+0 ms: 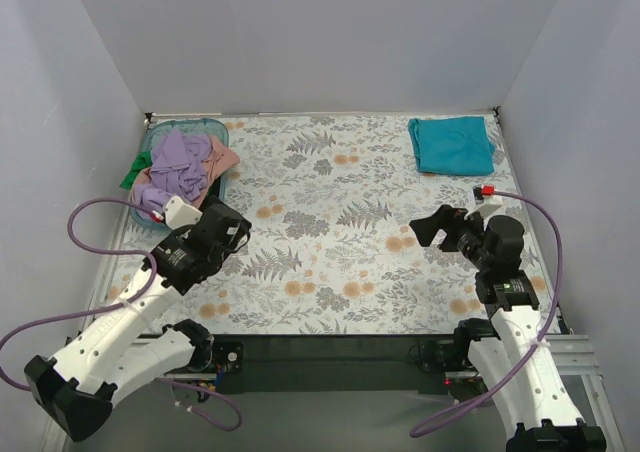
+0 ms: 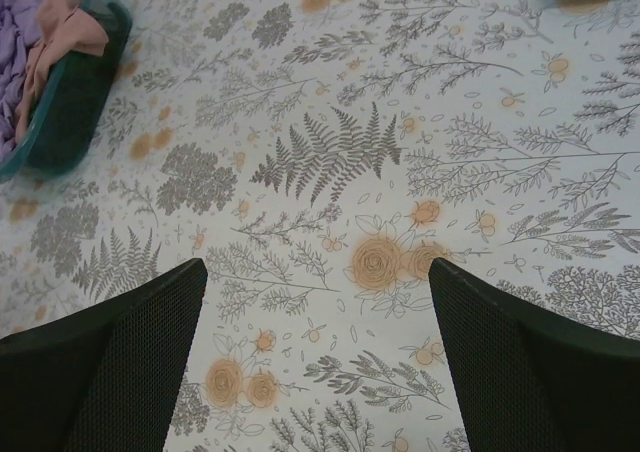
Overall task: Fold and stack the t-shirts
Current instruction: Grab the tshirt from the pile
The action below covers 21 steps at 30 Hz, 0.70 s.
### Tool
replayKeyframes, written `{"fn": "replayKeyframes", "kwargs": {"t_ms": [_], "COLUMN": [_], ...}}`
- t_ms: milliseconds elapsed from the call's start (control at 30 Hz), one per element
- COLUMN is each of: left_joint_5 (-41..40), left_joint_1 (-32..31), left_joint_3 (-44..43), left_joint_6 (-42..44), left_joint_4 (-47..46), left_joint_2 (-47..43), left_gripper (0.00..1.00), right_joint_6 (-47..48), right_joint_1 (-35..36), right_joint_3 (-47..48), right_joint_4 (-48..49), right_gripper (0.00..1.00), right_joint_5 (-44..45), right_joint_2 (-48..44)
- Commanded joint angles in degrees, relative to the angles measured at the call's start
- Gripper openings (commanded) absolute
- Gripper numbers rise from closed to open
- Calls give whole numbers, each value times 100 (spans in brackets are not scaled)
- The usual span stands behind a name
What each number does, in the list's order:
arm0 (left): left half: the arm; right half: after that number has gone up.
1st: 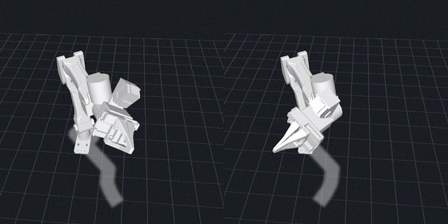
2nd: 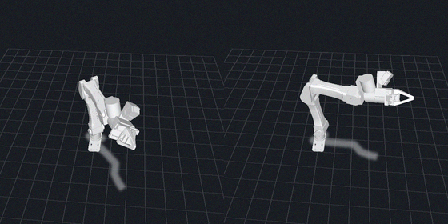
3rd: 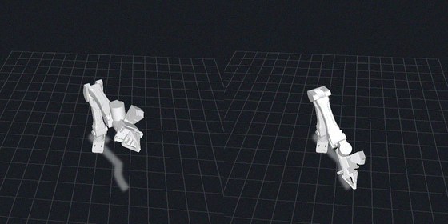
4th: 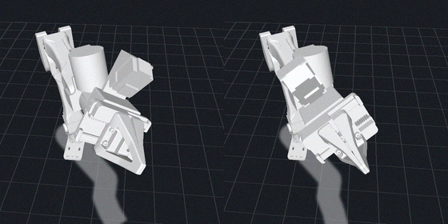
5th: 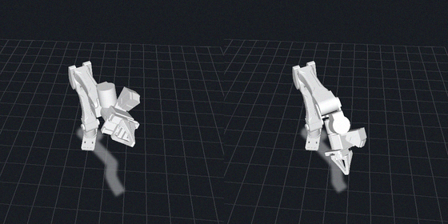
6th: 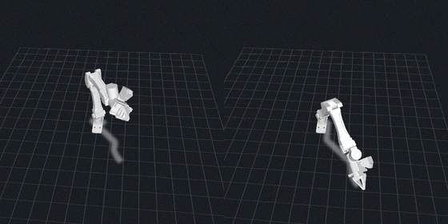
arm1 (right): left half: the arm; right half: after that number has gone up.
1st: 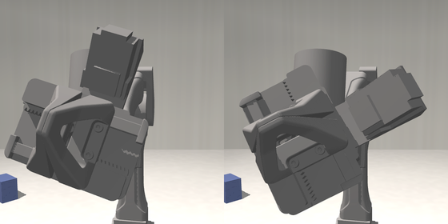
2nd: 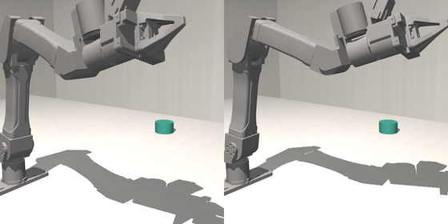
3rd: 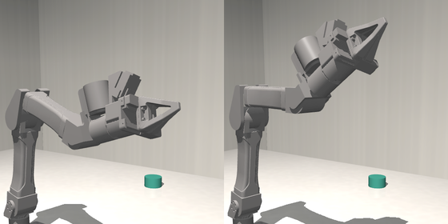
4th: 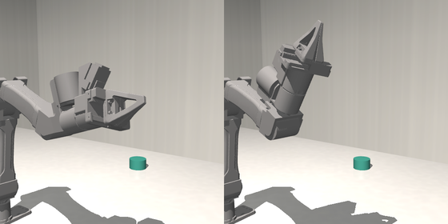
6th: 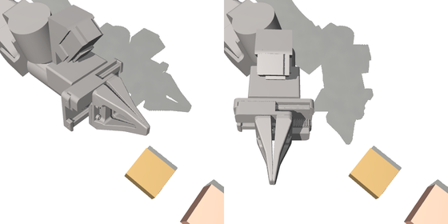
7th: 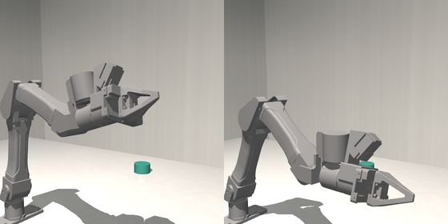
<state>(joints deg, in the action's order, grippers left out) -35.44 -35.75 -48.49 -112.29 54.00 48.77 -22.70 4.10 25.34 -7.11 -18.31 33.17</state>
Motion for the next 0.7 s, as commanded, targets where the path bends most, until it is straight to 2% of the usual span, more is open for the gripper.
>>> {"fn": "replayKeyframes", "kwargs": {"t_ms": [0, 67, 100, 167, 200, 233, 300, 400, 433, 500, 667], "left_joint_5": [-630, -657, -579, -229, -157, -165, 35, 439, 546, 818, 362], "left_joint_1": [102, 304, 671, 1164, 1706, 1946, 2621, 3256, 3345, 3460, 3531], "left_joint_3": [-511, -863, -986, -1441, -1601, -1759, -2049, -2313, -2410, -3039, -3658], "left_joint_6": [-232, 91, 668, 1137, 1400, 1690, 1946, 2465, 2623, 2879, 3168], "left_joint_4": [217, -116, -318, -793, -907, -1161, -1469, -2313, -2593, -2474, -2447], "left_joint_2": [385, 667, 1034, 1457, 1651, 2018, 2337, 2961, 3145, 3787, 4745], "left_gripper": [98, 98, 98, 98, 98, 98, 98, 98, 98, 98, 98], "right_joint_6": [99, 99, 99, -41, -42, 19, 81, 160, 160, 169, 266], "right_joint_1": [-14, -14, -6, -6, -14, -6, -14, -6, -14, -14, -14], "right_joint_3": [296, 278, 278, 261, 252, 243, 156, 85, 59, 50, -20], "right_joint_4": [-79, -80, -123, -193, -246, -255, -255, -247, -238, -229, -229], "right_gripper": [98, 98, 98, 98, 98, 98, 98, 98, 98, 98, 98], "right_joint_5": [415, 302, 275, 345, 336, 188, 12, -95, -16, 64, 389], "right_joint_2": [-74, -39, -12, 101, 146, 198, 304, 322, 322, 322, 348]}}
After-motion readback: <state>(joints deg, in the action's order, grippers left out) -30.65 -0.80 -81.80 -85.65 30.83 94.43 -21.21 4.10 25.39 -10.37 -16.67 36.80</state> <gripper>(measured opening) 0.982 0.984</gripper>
